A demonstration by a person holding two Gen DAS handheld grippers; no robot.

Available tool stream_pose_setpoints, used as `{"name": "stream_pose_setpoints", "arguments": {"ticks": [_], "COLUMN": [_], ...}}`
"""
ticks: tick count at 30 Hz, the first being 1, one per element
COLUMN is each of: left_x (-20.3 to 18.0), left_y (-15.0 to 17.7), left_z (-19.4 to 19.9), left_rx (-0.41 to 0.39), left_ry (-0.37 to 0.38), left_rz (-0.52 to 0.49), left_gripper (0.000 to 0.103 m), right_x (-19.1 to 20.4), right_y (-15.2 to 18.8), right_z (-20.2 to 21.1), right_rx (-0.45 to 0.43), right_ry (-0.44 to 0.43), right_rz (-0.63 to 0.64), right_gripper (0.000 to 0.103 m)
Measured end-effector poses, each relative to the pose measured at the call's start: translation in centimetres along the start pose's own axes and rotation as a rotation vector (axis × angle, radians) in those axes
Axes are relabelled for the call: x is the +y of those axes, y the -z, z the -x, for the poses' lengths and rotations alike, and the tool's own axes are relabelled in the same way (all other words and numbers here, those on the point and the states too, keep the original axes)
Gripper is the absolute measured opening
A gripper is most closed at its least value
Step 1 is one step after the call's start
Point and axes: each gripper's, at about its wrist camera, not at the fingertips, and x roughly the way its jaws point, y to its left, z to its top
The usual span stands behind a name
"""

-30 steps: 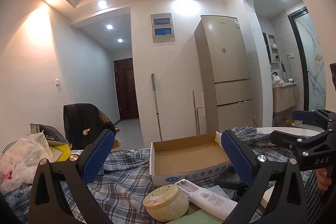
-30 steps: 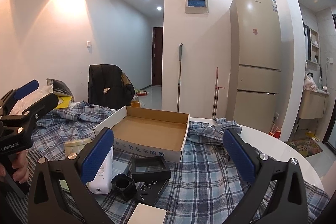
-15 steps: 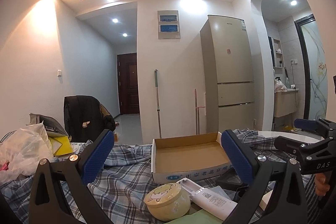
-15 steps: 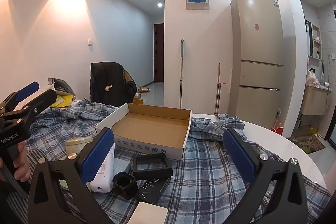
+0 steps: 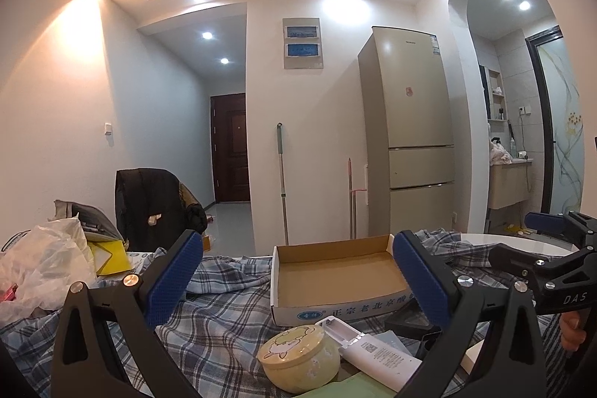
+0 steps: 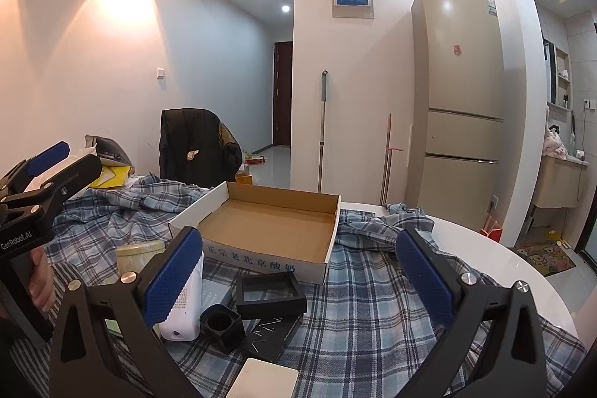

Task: Organize rigid objects

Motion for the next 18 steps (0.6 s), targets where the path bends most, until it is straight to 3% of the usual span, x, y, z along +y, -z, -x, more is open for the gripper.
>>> {"name": "stream_pose_setpoints", "arguments": {"ticks": [15,18], "left_x": [0.33,0.31], "left_y": [0.07,0.10], "left_z": [0.03,-0.15], "left_rx": [0.000,0.005], "left_ry": [-0.004,0.032], "left_rz": [0.017,0.020], "left_gripper": [0.103,0.103], "right_x": [0.63,0.66], "right_y": [-0.09,-0.05], "right_z": [0.66,0.70], "right_rx": [-0.030,-0.030], "right_ry": [0.010,0.010], "right_rz": [0.029,0.031], "right_gripper": [0.103,0.103]}}
